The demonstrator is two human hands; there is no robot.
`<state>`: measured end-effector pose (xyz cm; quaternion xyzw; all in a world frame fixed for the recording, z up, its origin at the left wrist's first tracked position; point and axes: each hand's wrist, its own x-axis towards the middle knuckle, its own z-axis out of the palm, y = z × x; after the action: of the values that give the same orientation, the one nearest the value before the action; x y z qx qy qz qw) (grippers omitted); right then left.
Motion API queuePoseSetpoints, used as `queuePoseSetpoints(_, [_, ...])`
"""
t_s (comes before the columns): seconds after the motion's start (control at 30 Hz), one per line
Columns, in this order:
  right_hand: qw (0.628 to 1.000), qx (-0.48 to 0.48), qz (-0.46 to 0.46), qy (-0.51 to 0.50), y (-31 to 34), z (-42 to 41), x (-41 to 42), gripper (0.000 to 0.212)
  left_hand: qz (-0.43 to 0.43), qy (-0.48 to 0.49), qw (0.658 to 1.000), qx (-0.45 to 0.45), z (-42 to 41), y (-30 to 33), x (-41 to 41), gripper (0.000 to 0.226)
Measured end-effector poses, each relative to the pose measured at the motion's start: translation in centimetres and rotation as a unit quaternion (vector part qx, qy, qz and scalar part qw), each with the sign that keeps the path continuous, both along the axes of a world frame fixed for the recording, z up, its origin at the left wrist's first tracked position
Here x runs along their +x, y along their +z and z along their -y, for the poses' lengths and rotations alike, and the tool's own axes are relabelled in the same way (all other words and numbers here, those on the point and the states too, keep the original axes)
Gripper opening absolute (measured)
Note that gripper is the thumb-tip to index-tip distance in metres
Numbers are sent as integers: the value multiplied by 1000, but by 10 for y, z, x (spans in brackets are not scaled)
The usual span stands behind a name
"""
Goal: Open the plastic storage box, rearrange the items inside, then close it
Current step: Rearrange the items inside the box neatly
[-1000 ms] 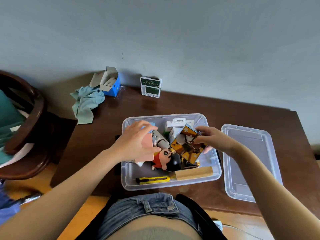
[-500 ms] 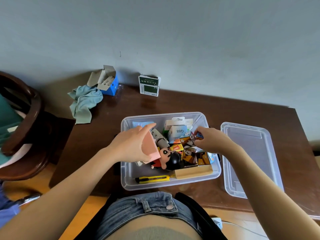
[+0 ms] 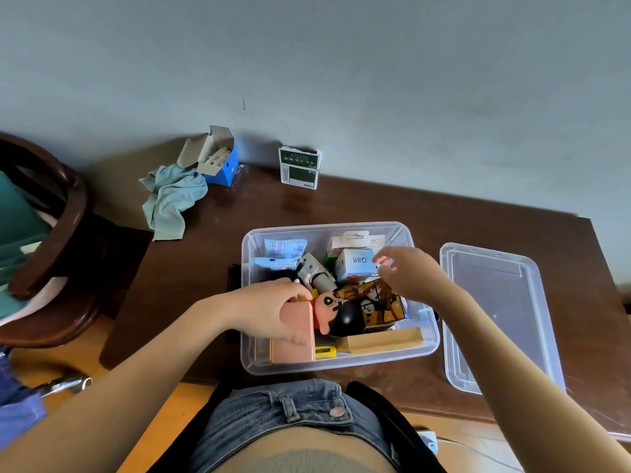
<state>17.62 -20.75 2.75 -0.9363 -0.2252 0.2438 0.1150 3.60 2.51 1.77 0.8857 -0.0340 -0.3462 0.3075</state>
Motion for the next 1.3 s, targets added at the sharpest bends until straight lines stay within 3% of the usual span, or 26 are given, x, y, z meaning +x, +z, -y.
queuePoseSetpoints(0.1, [998, 62, -32, -2, -1, -13, -2, 24, -17, 73, 995, -70, -2, 0, 3, 59])
queuePoseSetpoints(0.17, [996, 85, -41, 4, -2, -24, -5, 22, 24, 122, 990, -71, -5, 0, 3, 38])
queuePoseSetpoints(0.3, [993, 107, -54, 11, -4, -46, -10, 25, 202, 192, 958, 74, -16, -2, 9, 22])
queuePoseSetpoints(0.47, [993, 56, -104, 30, -13, -76, -21, 33, 193, 124, 946, 228, -14, -10, 30, 30])
queuePoseSetpoints(0.63, [990, -17, -106, 91, -34, -98, -45, 31, 193, 44, 928, 315, -4, -24, 40, 23])
queuePoseSetpoints(0.8, [993, -28, -100, 62, -60, -114, -45, 57, 223, -8, 902, 370, -9, -37, 45, 22])
queuePoseSetpoints(0.97, [991, -69, -102, 50, -69, -117, -30, 65, 287, 44, 913, 288, -22, -47, 46, 23])
queuePoseSetpoints(1.1, [989, -121, -43, 71, -75, -120, -33, 62, 316, 100, 922, 202, -24, -52, 45, 22])
queuePoseSetpoints(1.2, [991, -105, -72, 36, -81, -123, -41, 56, 344, 135, 914, 167, -20, -51, 43, 16])
queuePoseSetpoints(1.3, [991, -104, -86, 0, -84, -126, -39, 66, 351, 167, 910, 142, -17, -48, 42, 14])
